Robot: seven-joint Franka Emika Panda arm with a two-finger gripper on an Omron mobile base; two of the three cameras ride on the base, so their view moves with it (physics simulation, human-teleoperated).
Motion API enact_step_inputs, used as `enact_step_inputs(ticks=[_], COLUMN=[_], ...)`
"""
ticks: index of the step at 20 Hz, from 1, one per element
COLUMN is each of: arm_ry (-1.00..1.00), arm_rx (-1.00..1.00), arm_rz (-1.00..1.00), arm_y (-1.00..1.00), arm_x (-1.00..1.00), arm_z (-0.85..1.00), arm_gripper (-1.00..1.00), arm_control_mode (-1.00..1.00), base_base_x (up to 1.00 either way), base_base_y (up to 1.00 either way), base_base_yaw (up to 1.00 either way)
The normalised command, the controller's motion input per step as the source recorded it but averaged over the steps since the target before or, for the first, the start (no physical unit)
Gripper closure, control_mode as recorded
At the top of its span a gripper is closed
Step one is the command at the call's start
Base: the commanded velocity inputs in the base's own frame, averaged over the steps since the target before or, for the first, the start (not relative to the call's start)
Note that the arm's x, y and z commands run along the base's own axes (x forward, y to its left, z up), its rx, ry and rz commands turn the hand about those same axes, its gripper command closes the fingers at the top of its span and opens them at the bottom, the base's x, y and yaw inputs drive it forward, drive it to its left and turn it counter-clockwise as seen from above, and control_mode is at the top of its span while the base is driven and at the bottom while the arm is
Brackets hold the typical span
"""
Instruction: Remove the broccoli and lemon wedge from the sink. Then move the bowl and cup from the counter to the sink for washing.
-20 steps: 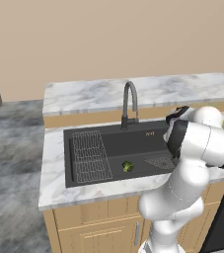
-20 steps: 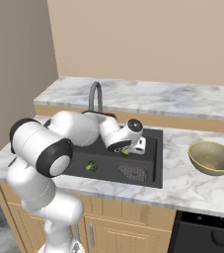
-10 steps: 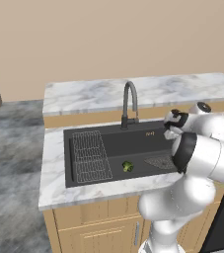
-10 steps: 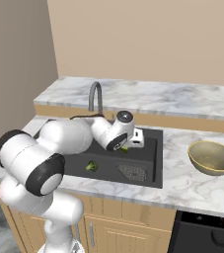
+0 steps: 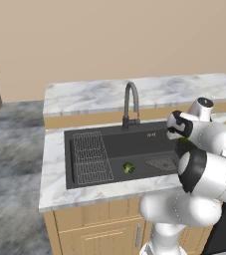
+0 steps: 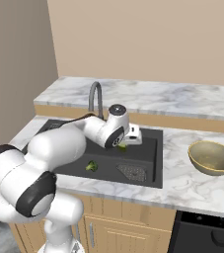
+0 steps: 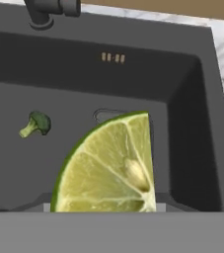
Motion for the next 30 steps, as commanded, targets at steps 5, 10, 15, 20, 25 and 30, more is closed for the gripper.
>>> enact_step_inputs(ticks=[5, 10, 15, 20, 25, 30], arm_ry=[0.10, 0.05, -0.02, -0.01, 0.00, 0.00], arm_rx=[0.00, 0.00, 0.00, 0.00, 0.00, 0.00], arm_rz=[0.00, 0.00, 0.00, 0.00, 0.00, -0.02], arm_y=[0.00, -0.07, -0.25, -0.23, -0.15, -0.26], arm_x=[-0.15, -0.22, -0.19, -0.07, -0.09, -0.02], arm_z=[0.32, 0.22, 0.01, -0.08, -0.06, -0.04], arm_gripper=[1.00, 1.00, 1.00, 1.00, 1.00, 1.00], arm_control_mode=[-1.00, -1.00, -1.00, -1.00, -1.00, -1.00], base_base_x=[0.00, 0.00, 0.00, 0.00, 0.00, 0.00], base_base_y=[0.00, 0.00, 0.00, 0.00, 0.00, 0.00], base_base_yaw=[0.00, 0.00, 0.00, 0.00, 0.00, 0.00])
